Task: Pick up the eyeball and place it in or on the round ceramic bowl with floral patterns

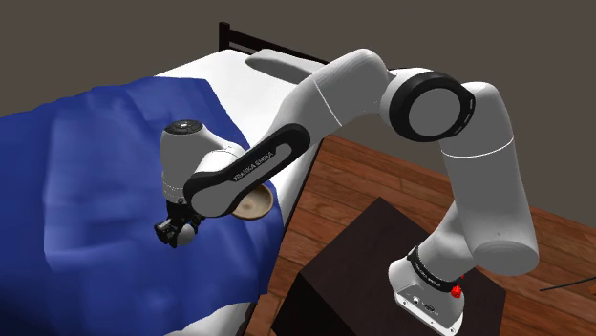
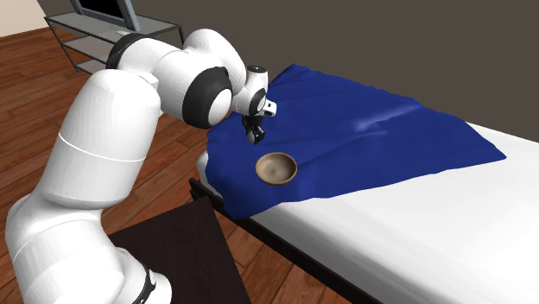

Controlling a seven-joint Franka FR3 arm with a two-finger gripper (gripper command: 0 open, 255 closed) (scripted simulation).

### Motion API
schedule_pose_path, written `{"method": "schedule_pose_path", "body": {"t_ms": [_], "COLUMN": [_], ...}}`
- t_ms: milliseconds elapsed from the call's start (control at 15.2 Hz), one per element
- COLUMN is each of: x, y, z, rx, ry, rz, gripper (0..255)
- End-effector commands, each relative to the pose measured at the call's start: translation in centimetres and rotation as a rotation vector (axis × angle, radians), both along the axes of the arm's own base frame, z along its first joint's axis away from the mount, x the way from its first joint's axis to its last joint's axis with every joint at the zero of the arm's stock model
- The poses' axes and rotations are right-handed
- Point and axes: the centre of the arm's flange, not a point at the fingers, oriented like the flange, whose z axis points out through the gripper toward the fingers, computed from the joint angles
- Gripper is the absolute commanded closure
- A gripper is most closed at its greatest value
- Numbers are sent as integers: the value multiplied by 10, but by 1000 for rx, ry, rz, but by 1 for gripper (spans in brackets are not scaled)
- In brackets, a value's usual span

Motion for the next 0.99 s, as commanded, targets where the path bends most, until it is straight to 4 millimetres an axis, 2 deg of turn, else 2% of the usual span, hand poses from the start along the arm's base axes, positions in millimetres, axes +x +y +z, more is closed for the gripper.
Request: {"method": "schedule_pose_path", "body": {"t_ms": [0,462,924], "x": [0,0,0], "y": [0,0,0], "z": [0,0,37], "rx": [0,0,0], "ry": [0,0,0], "rz": [0,0,0], "gripper": [255,255,255]}}
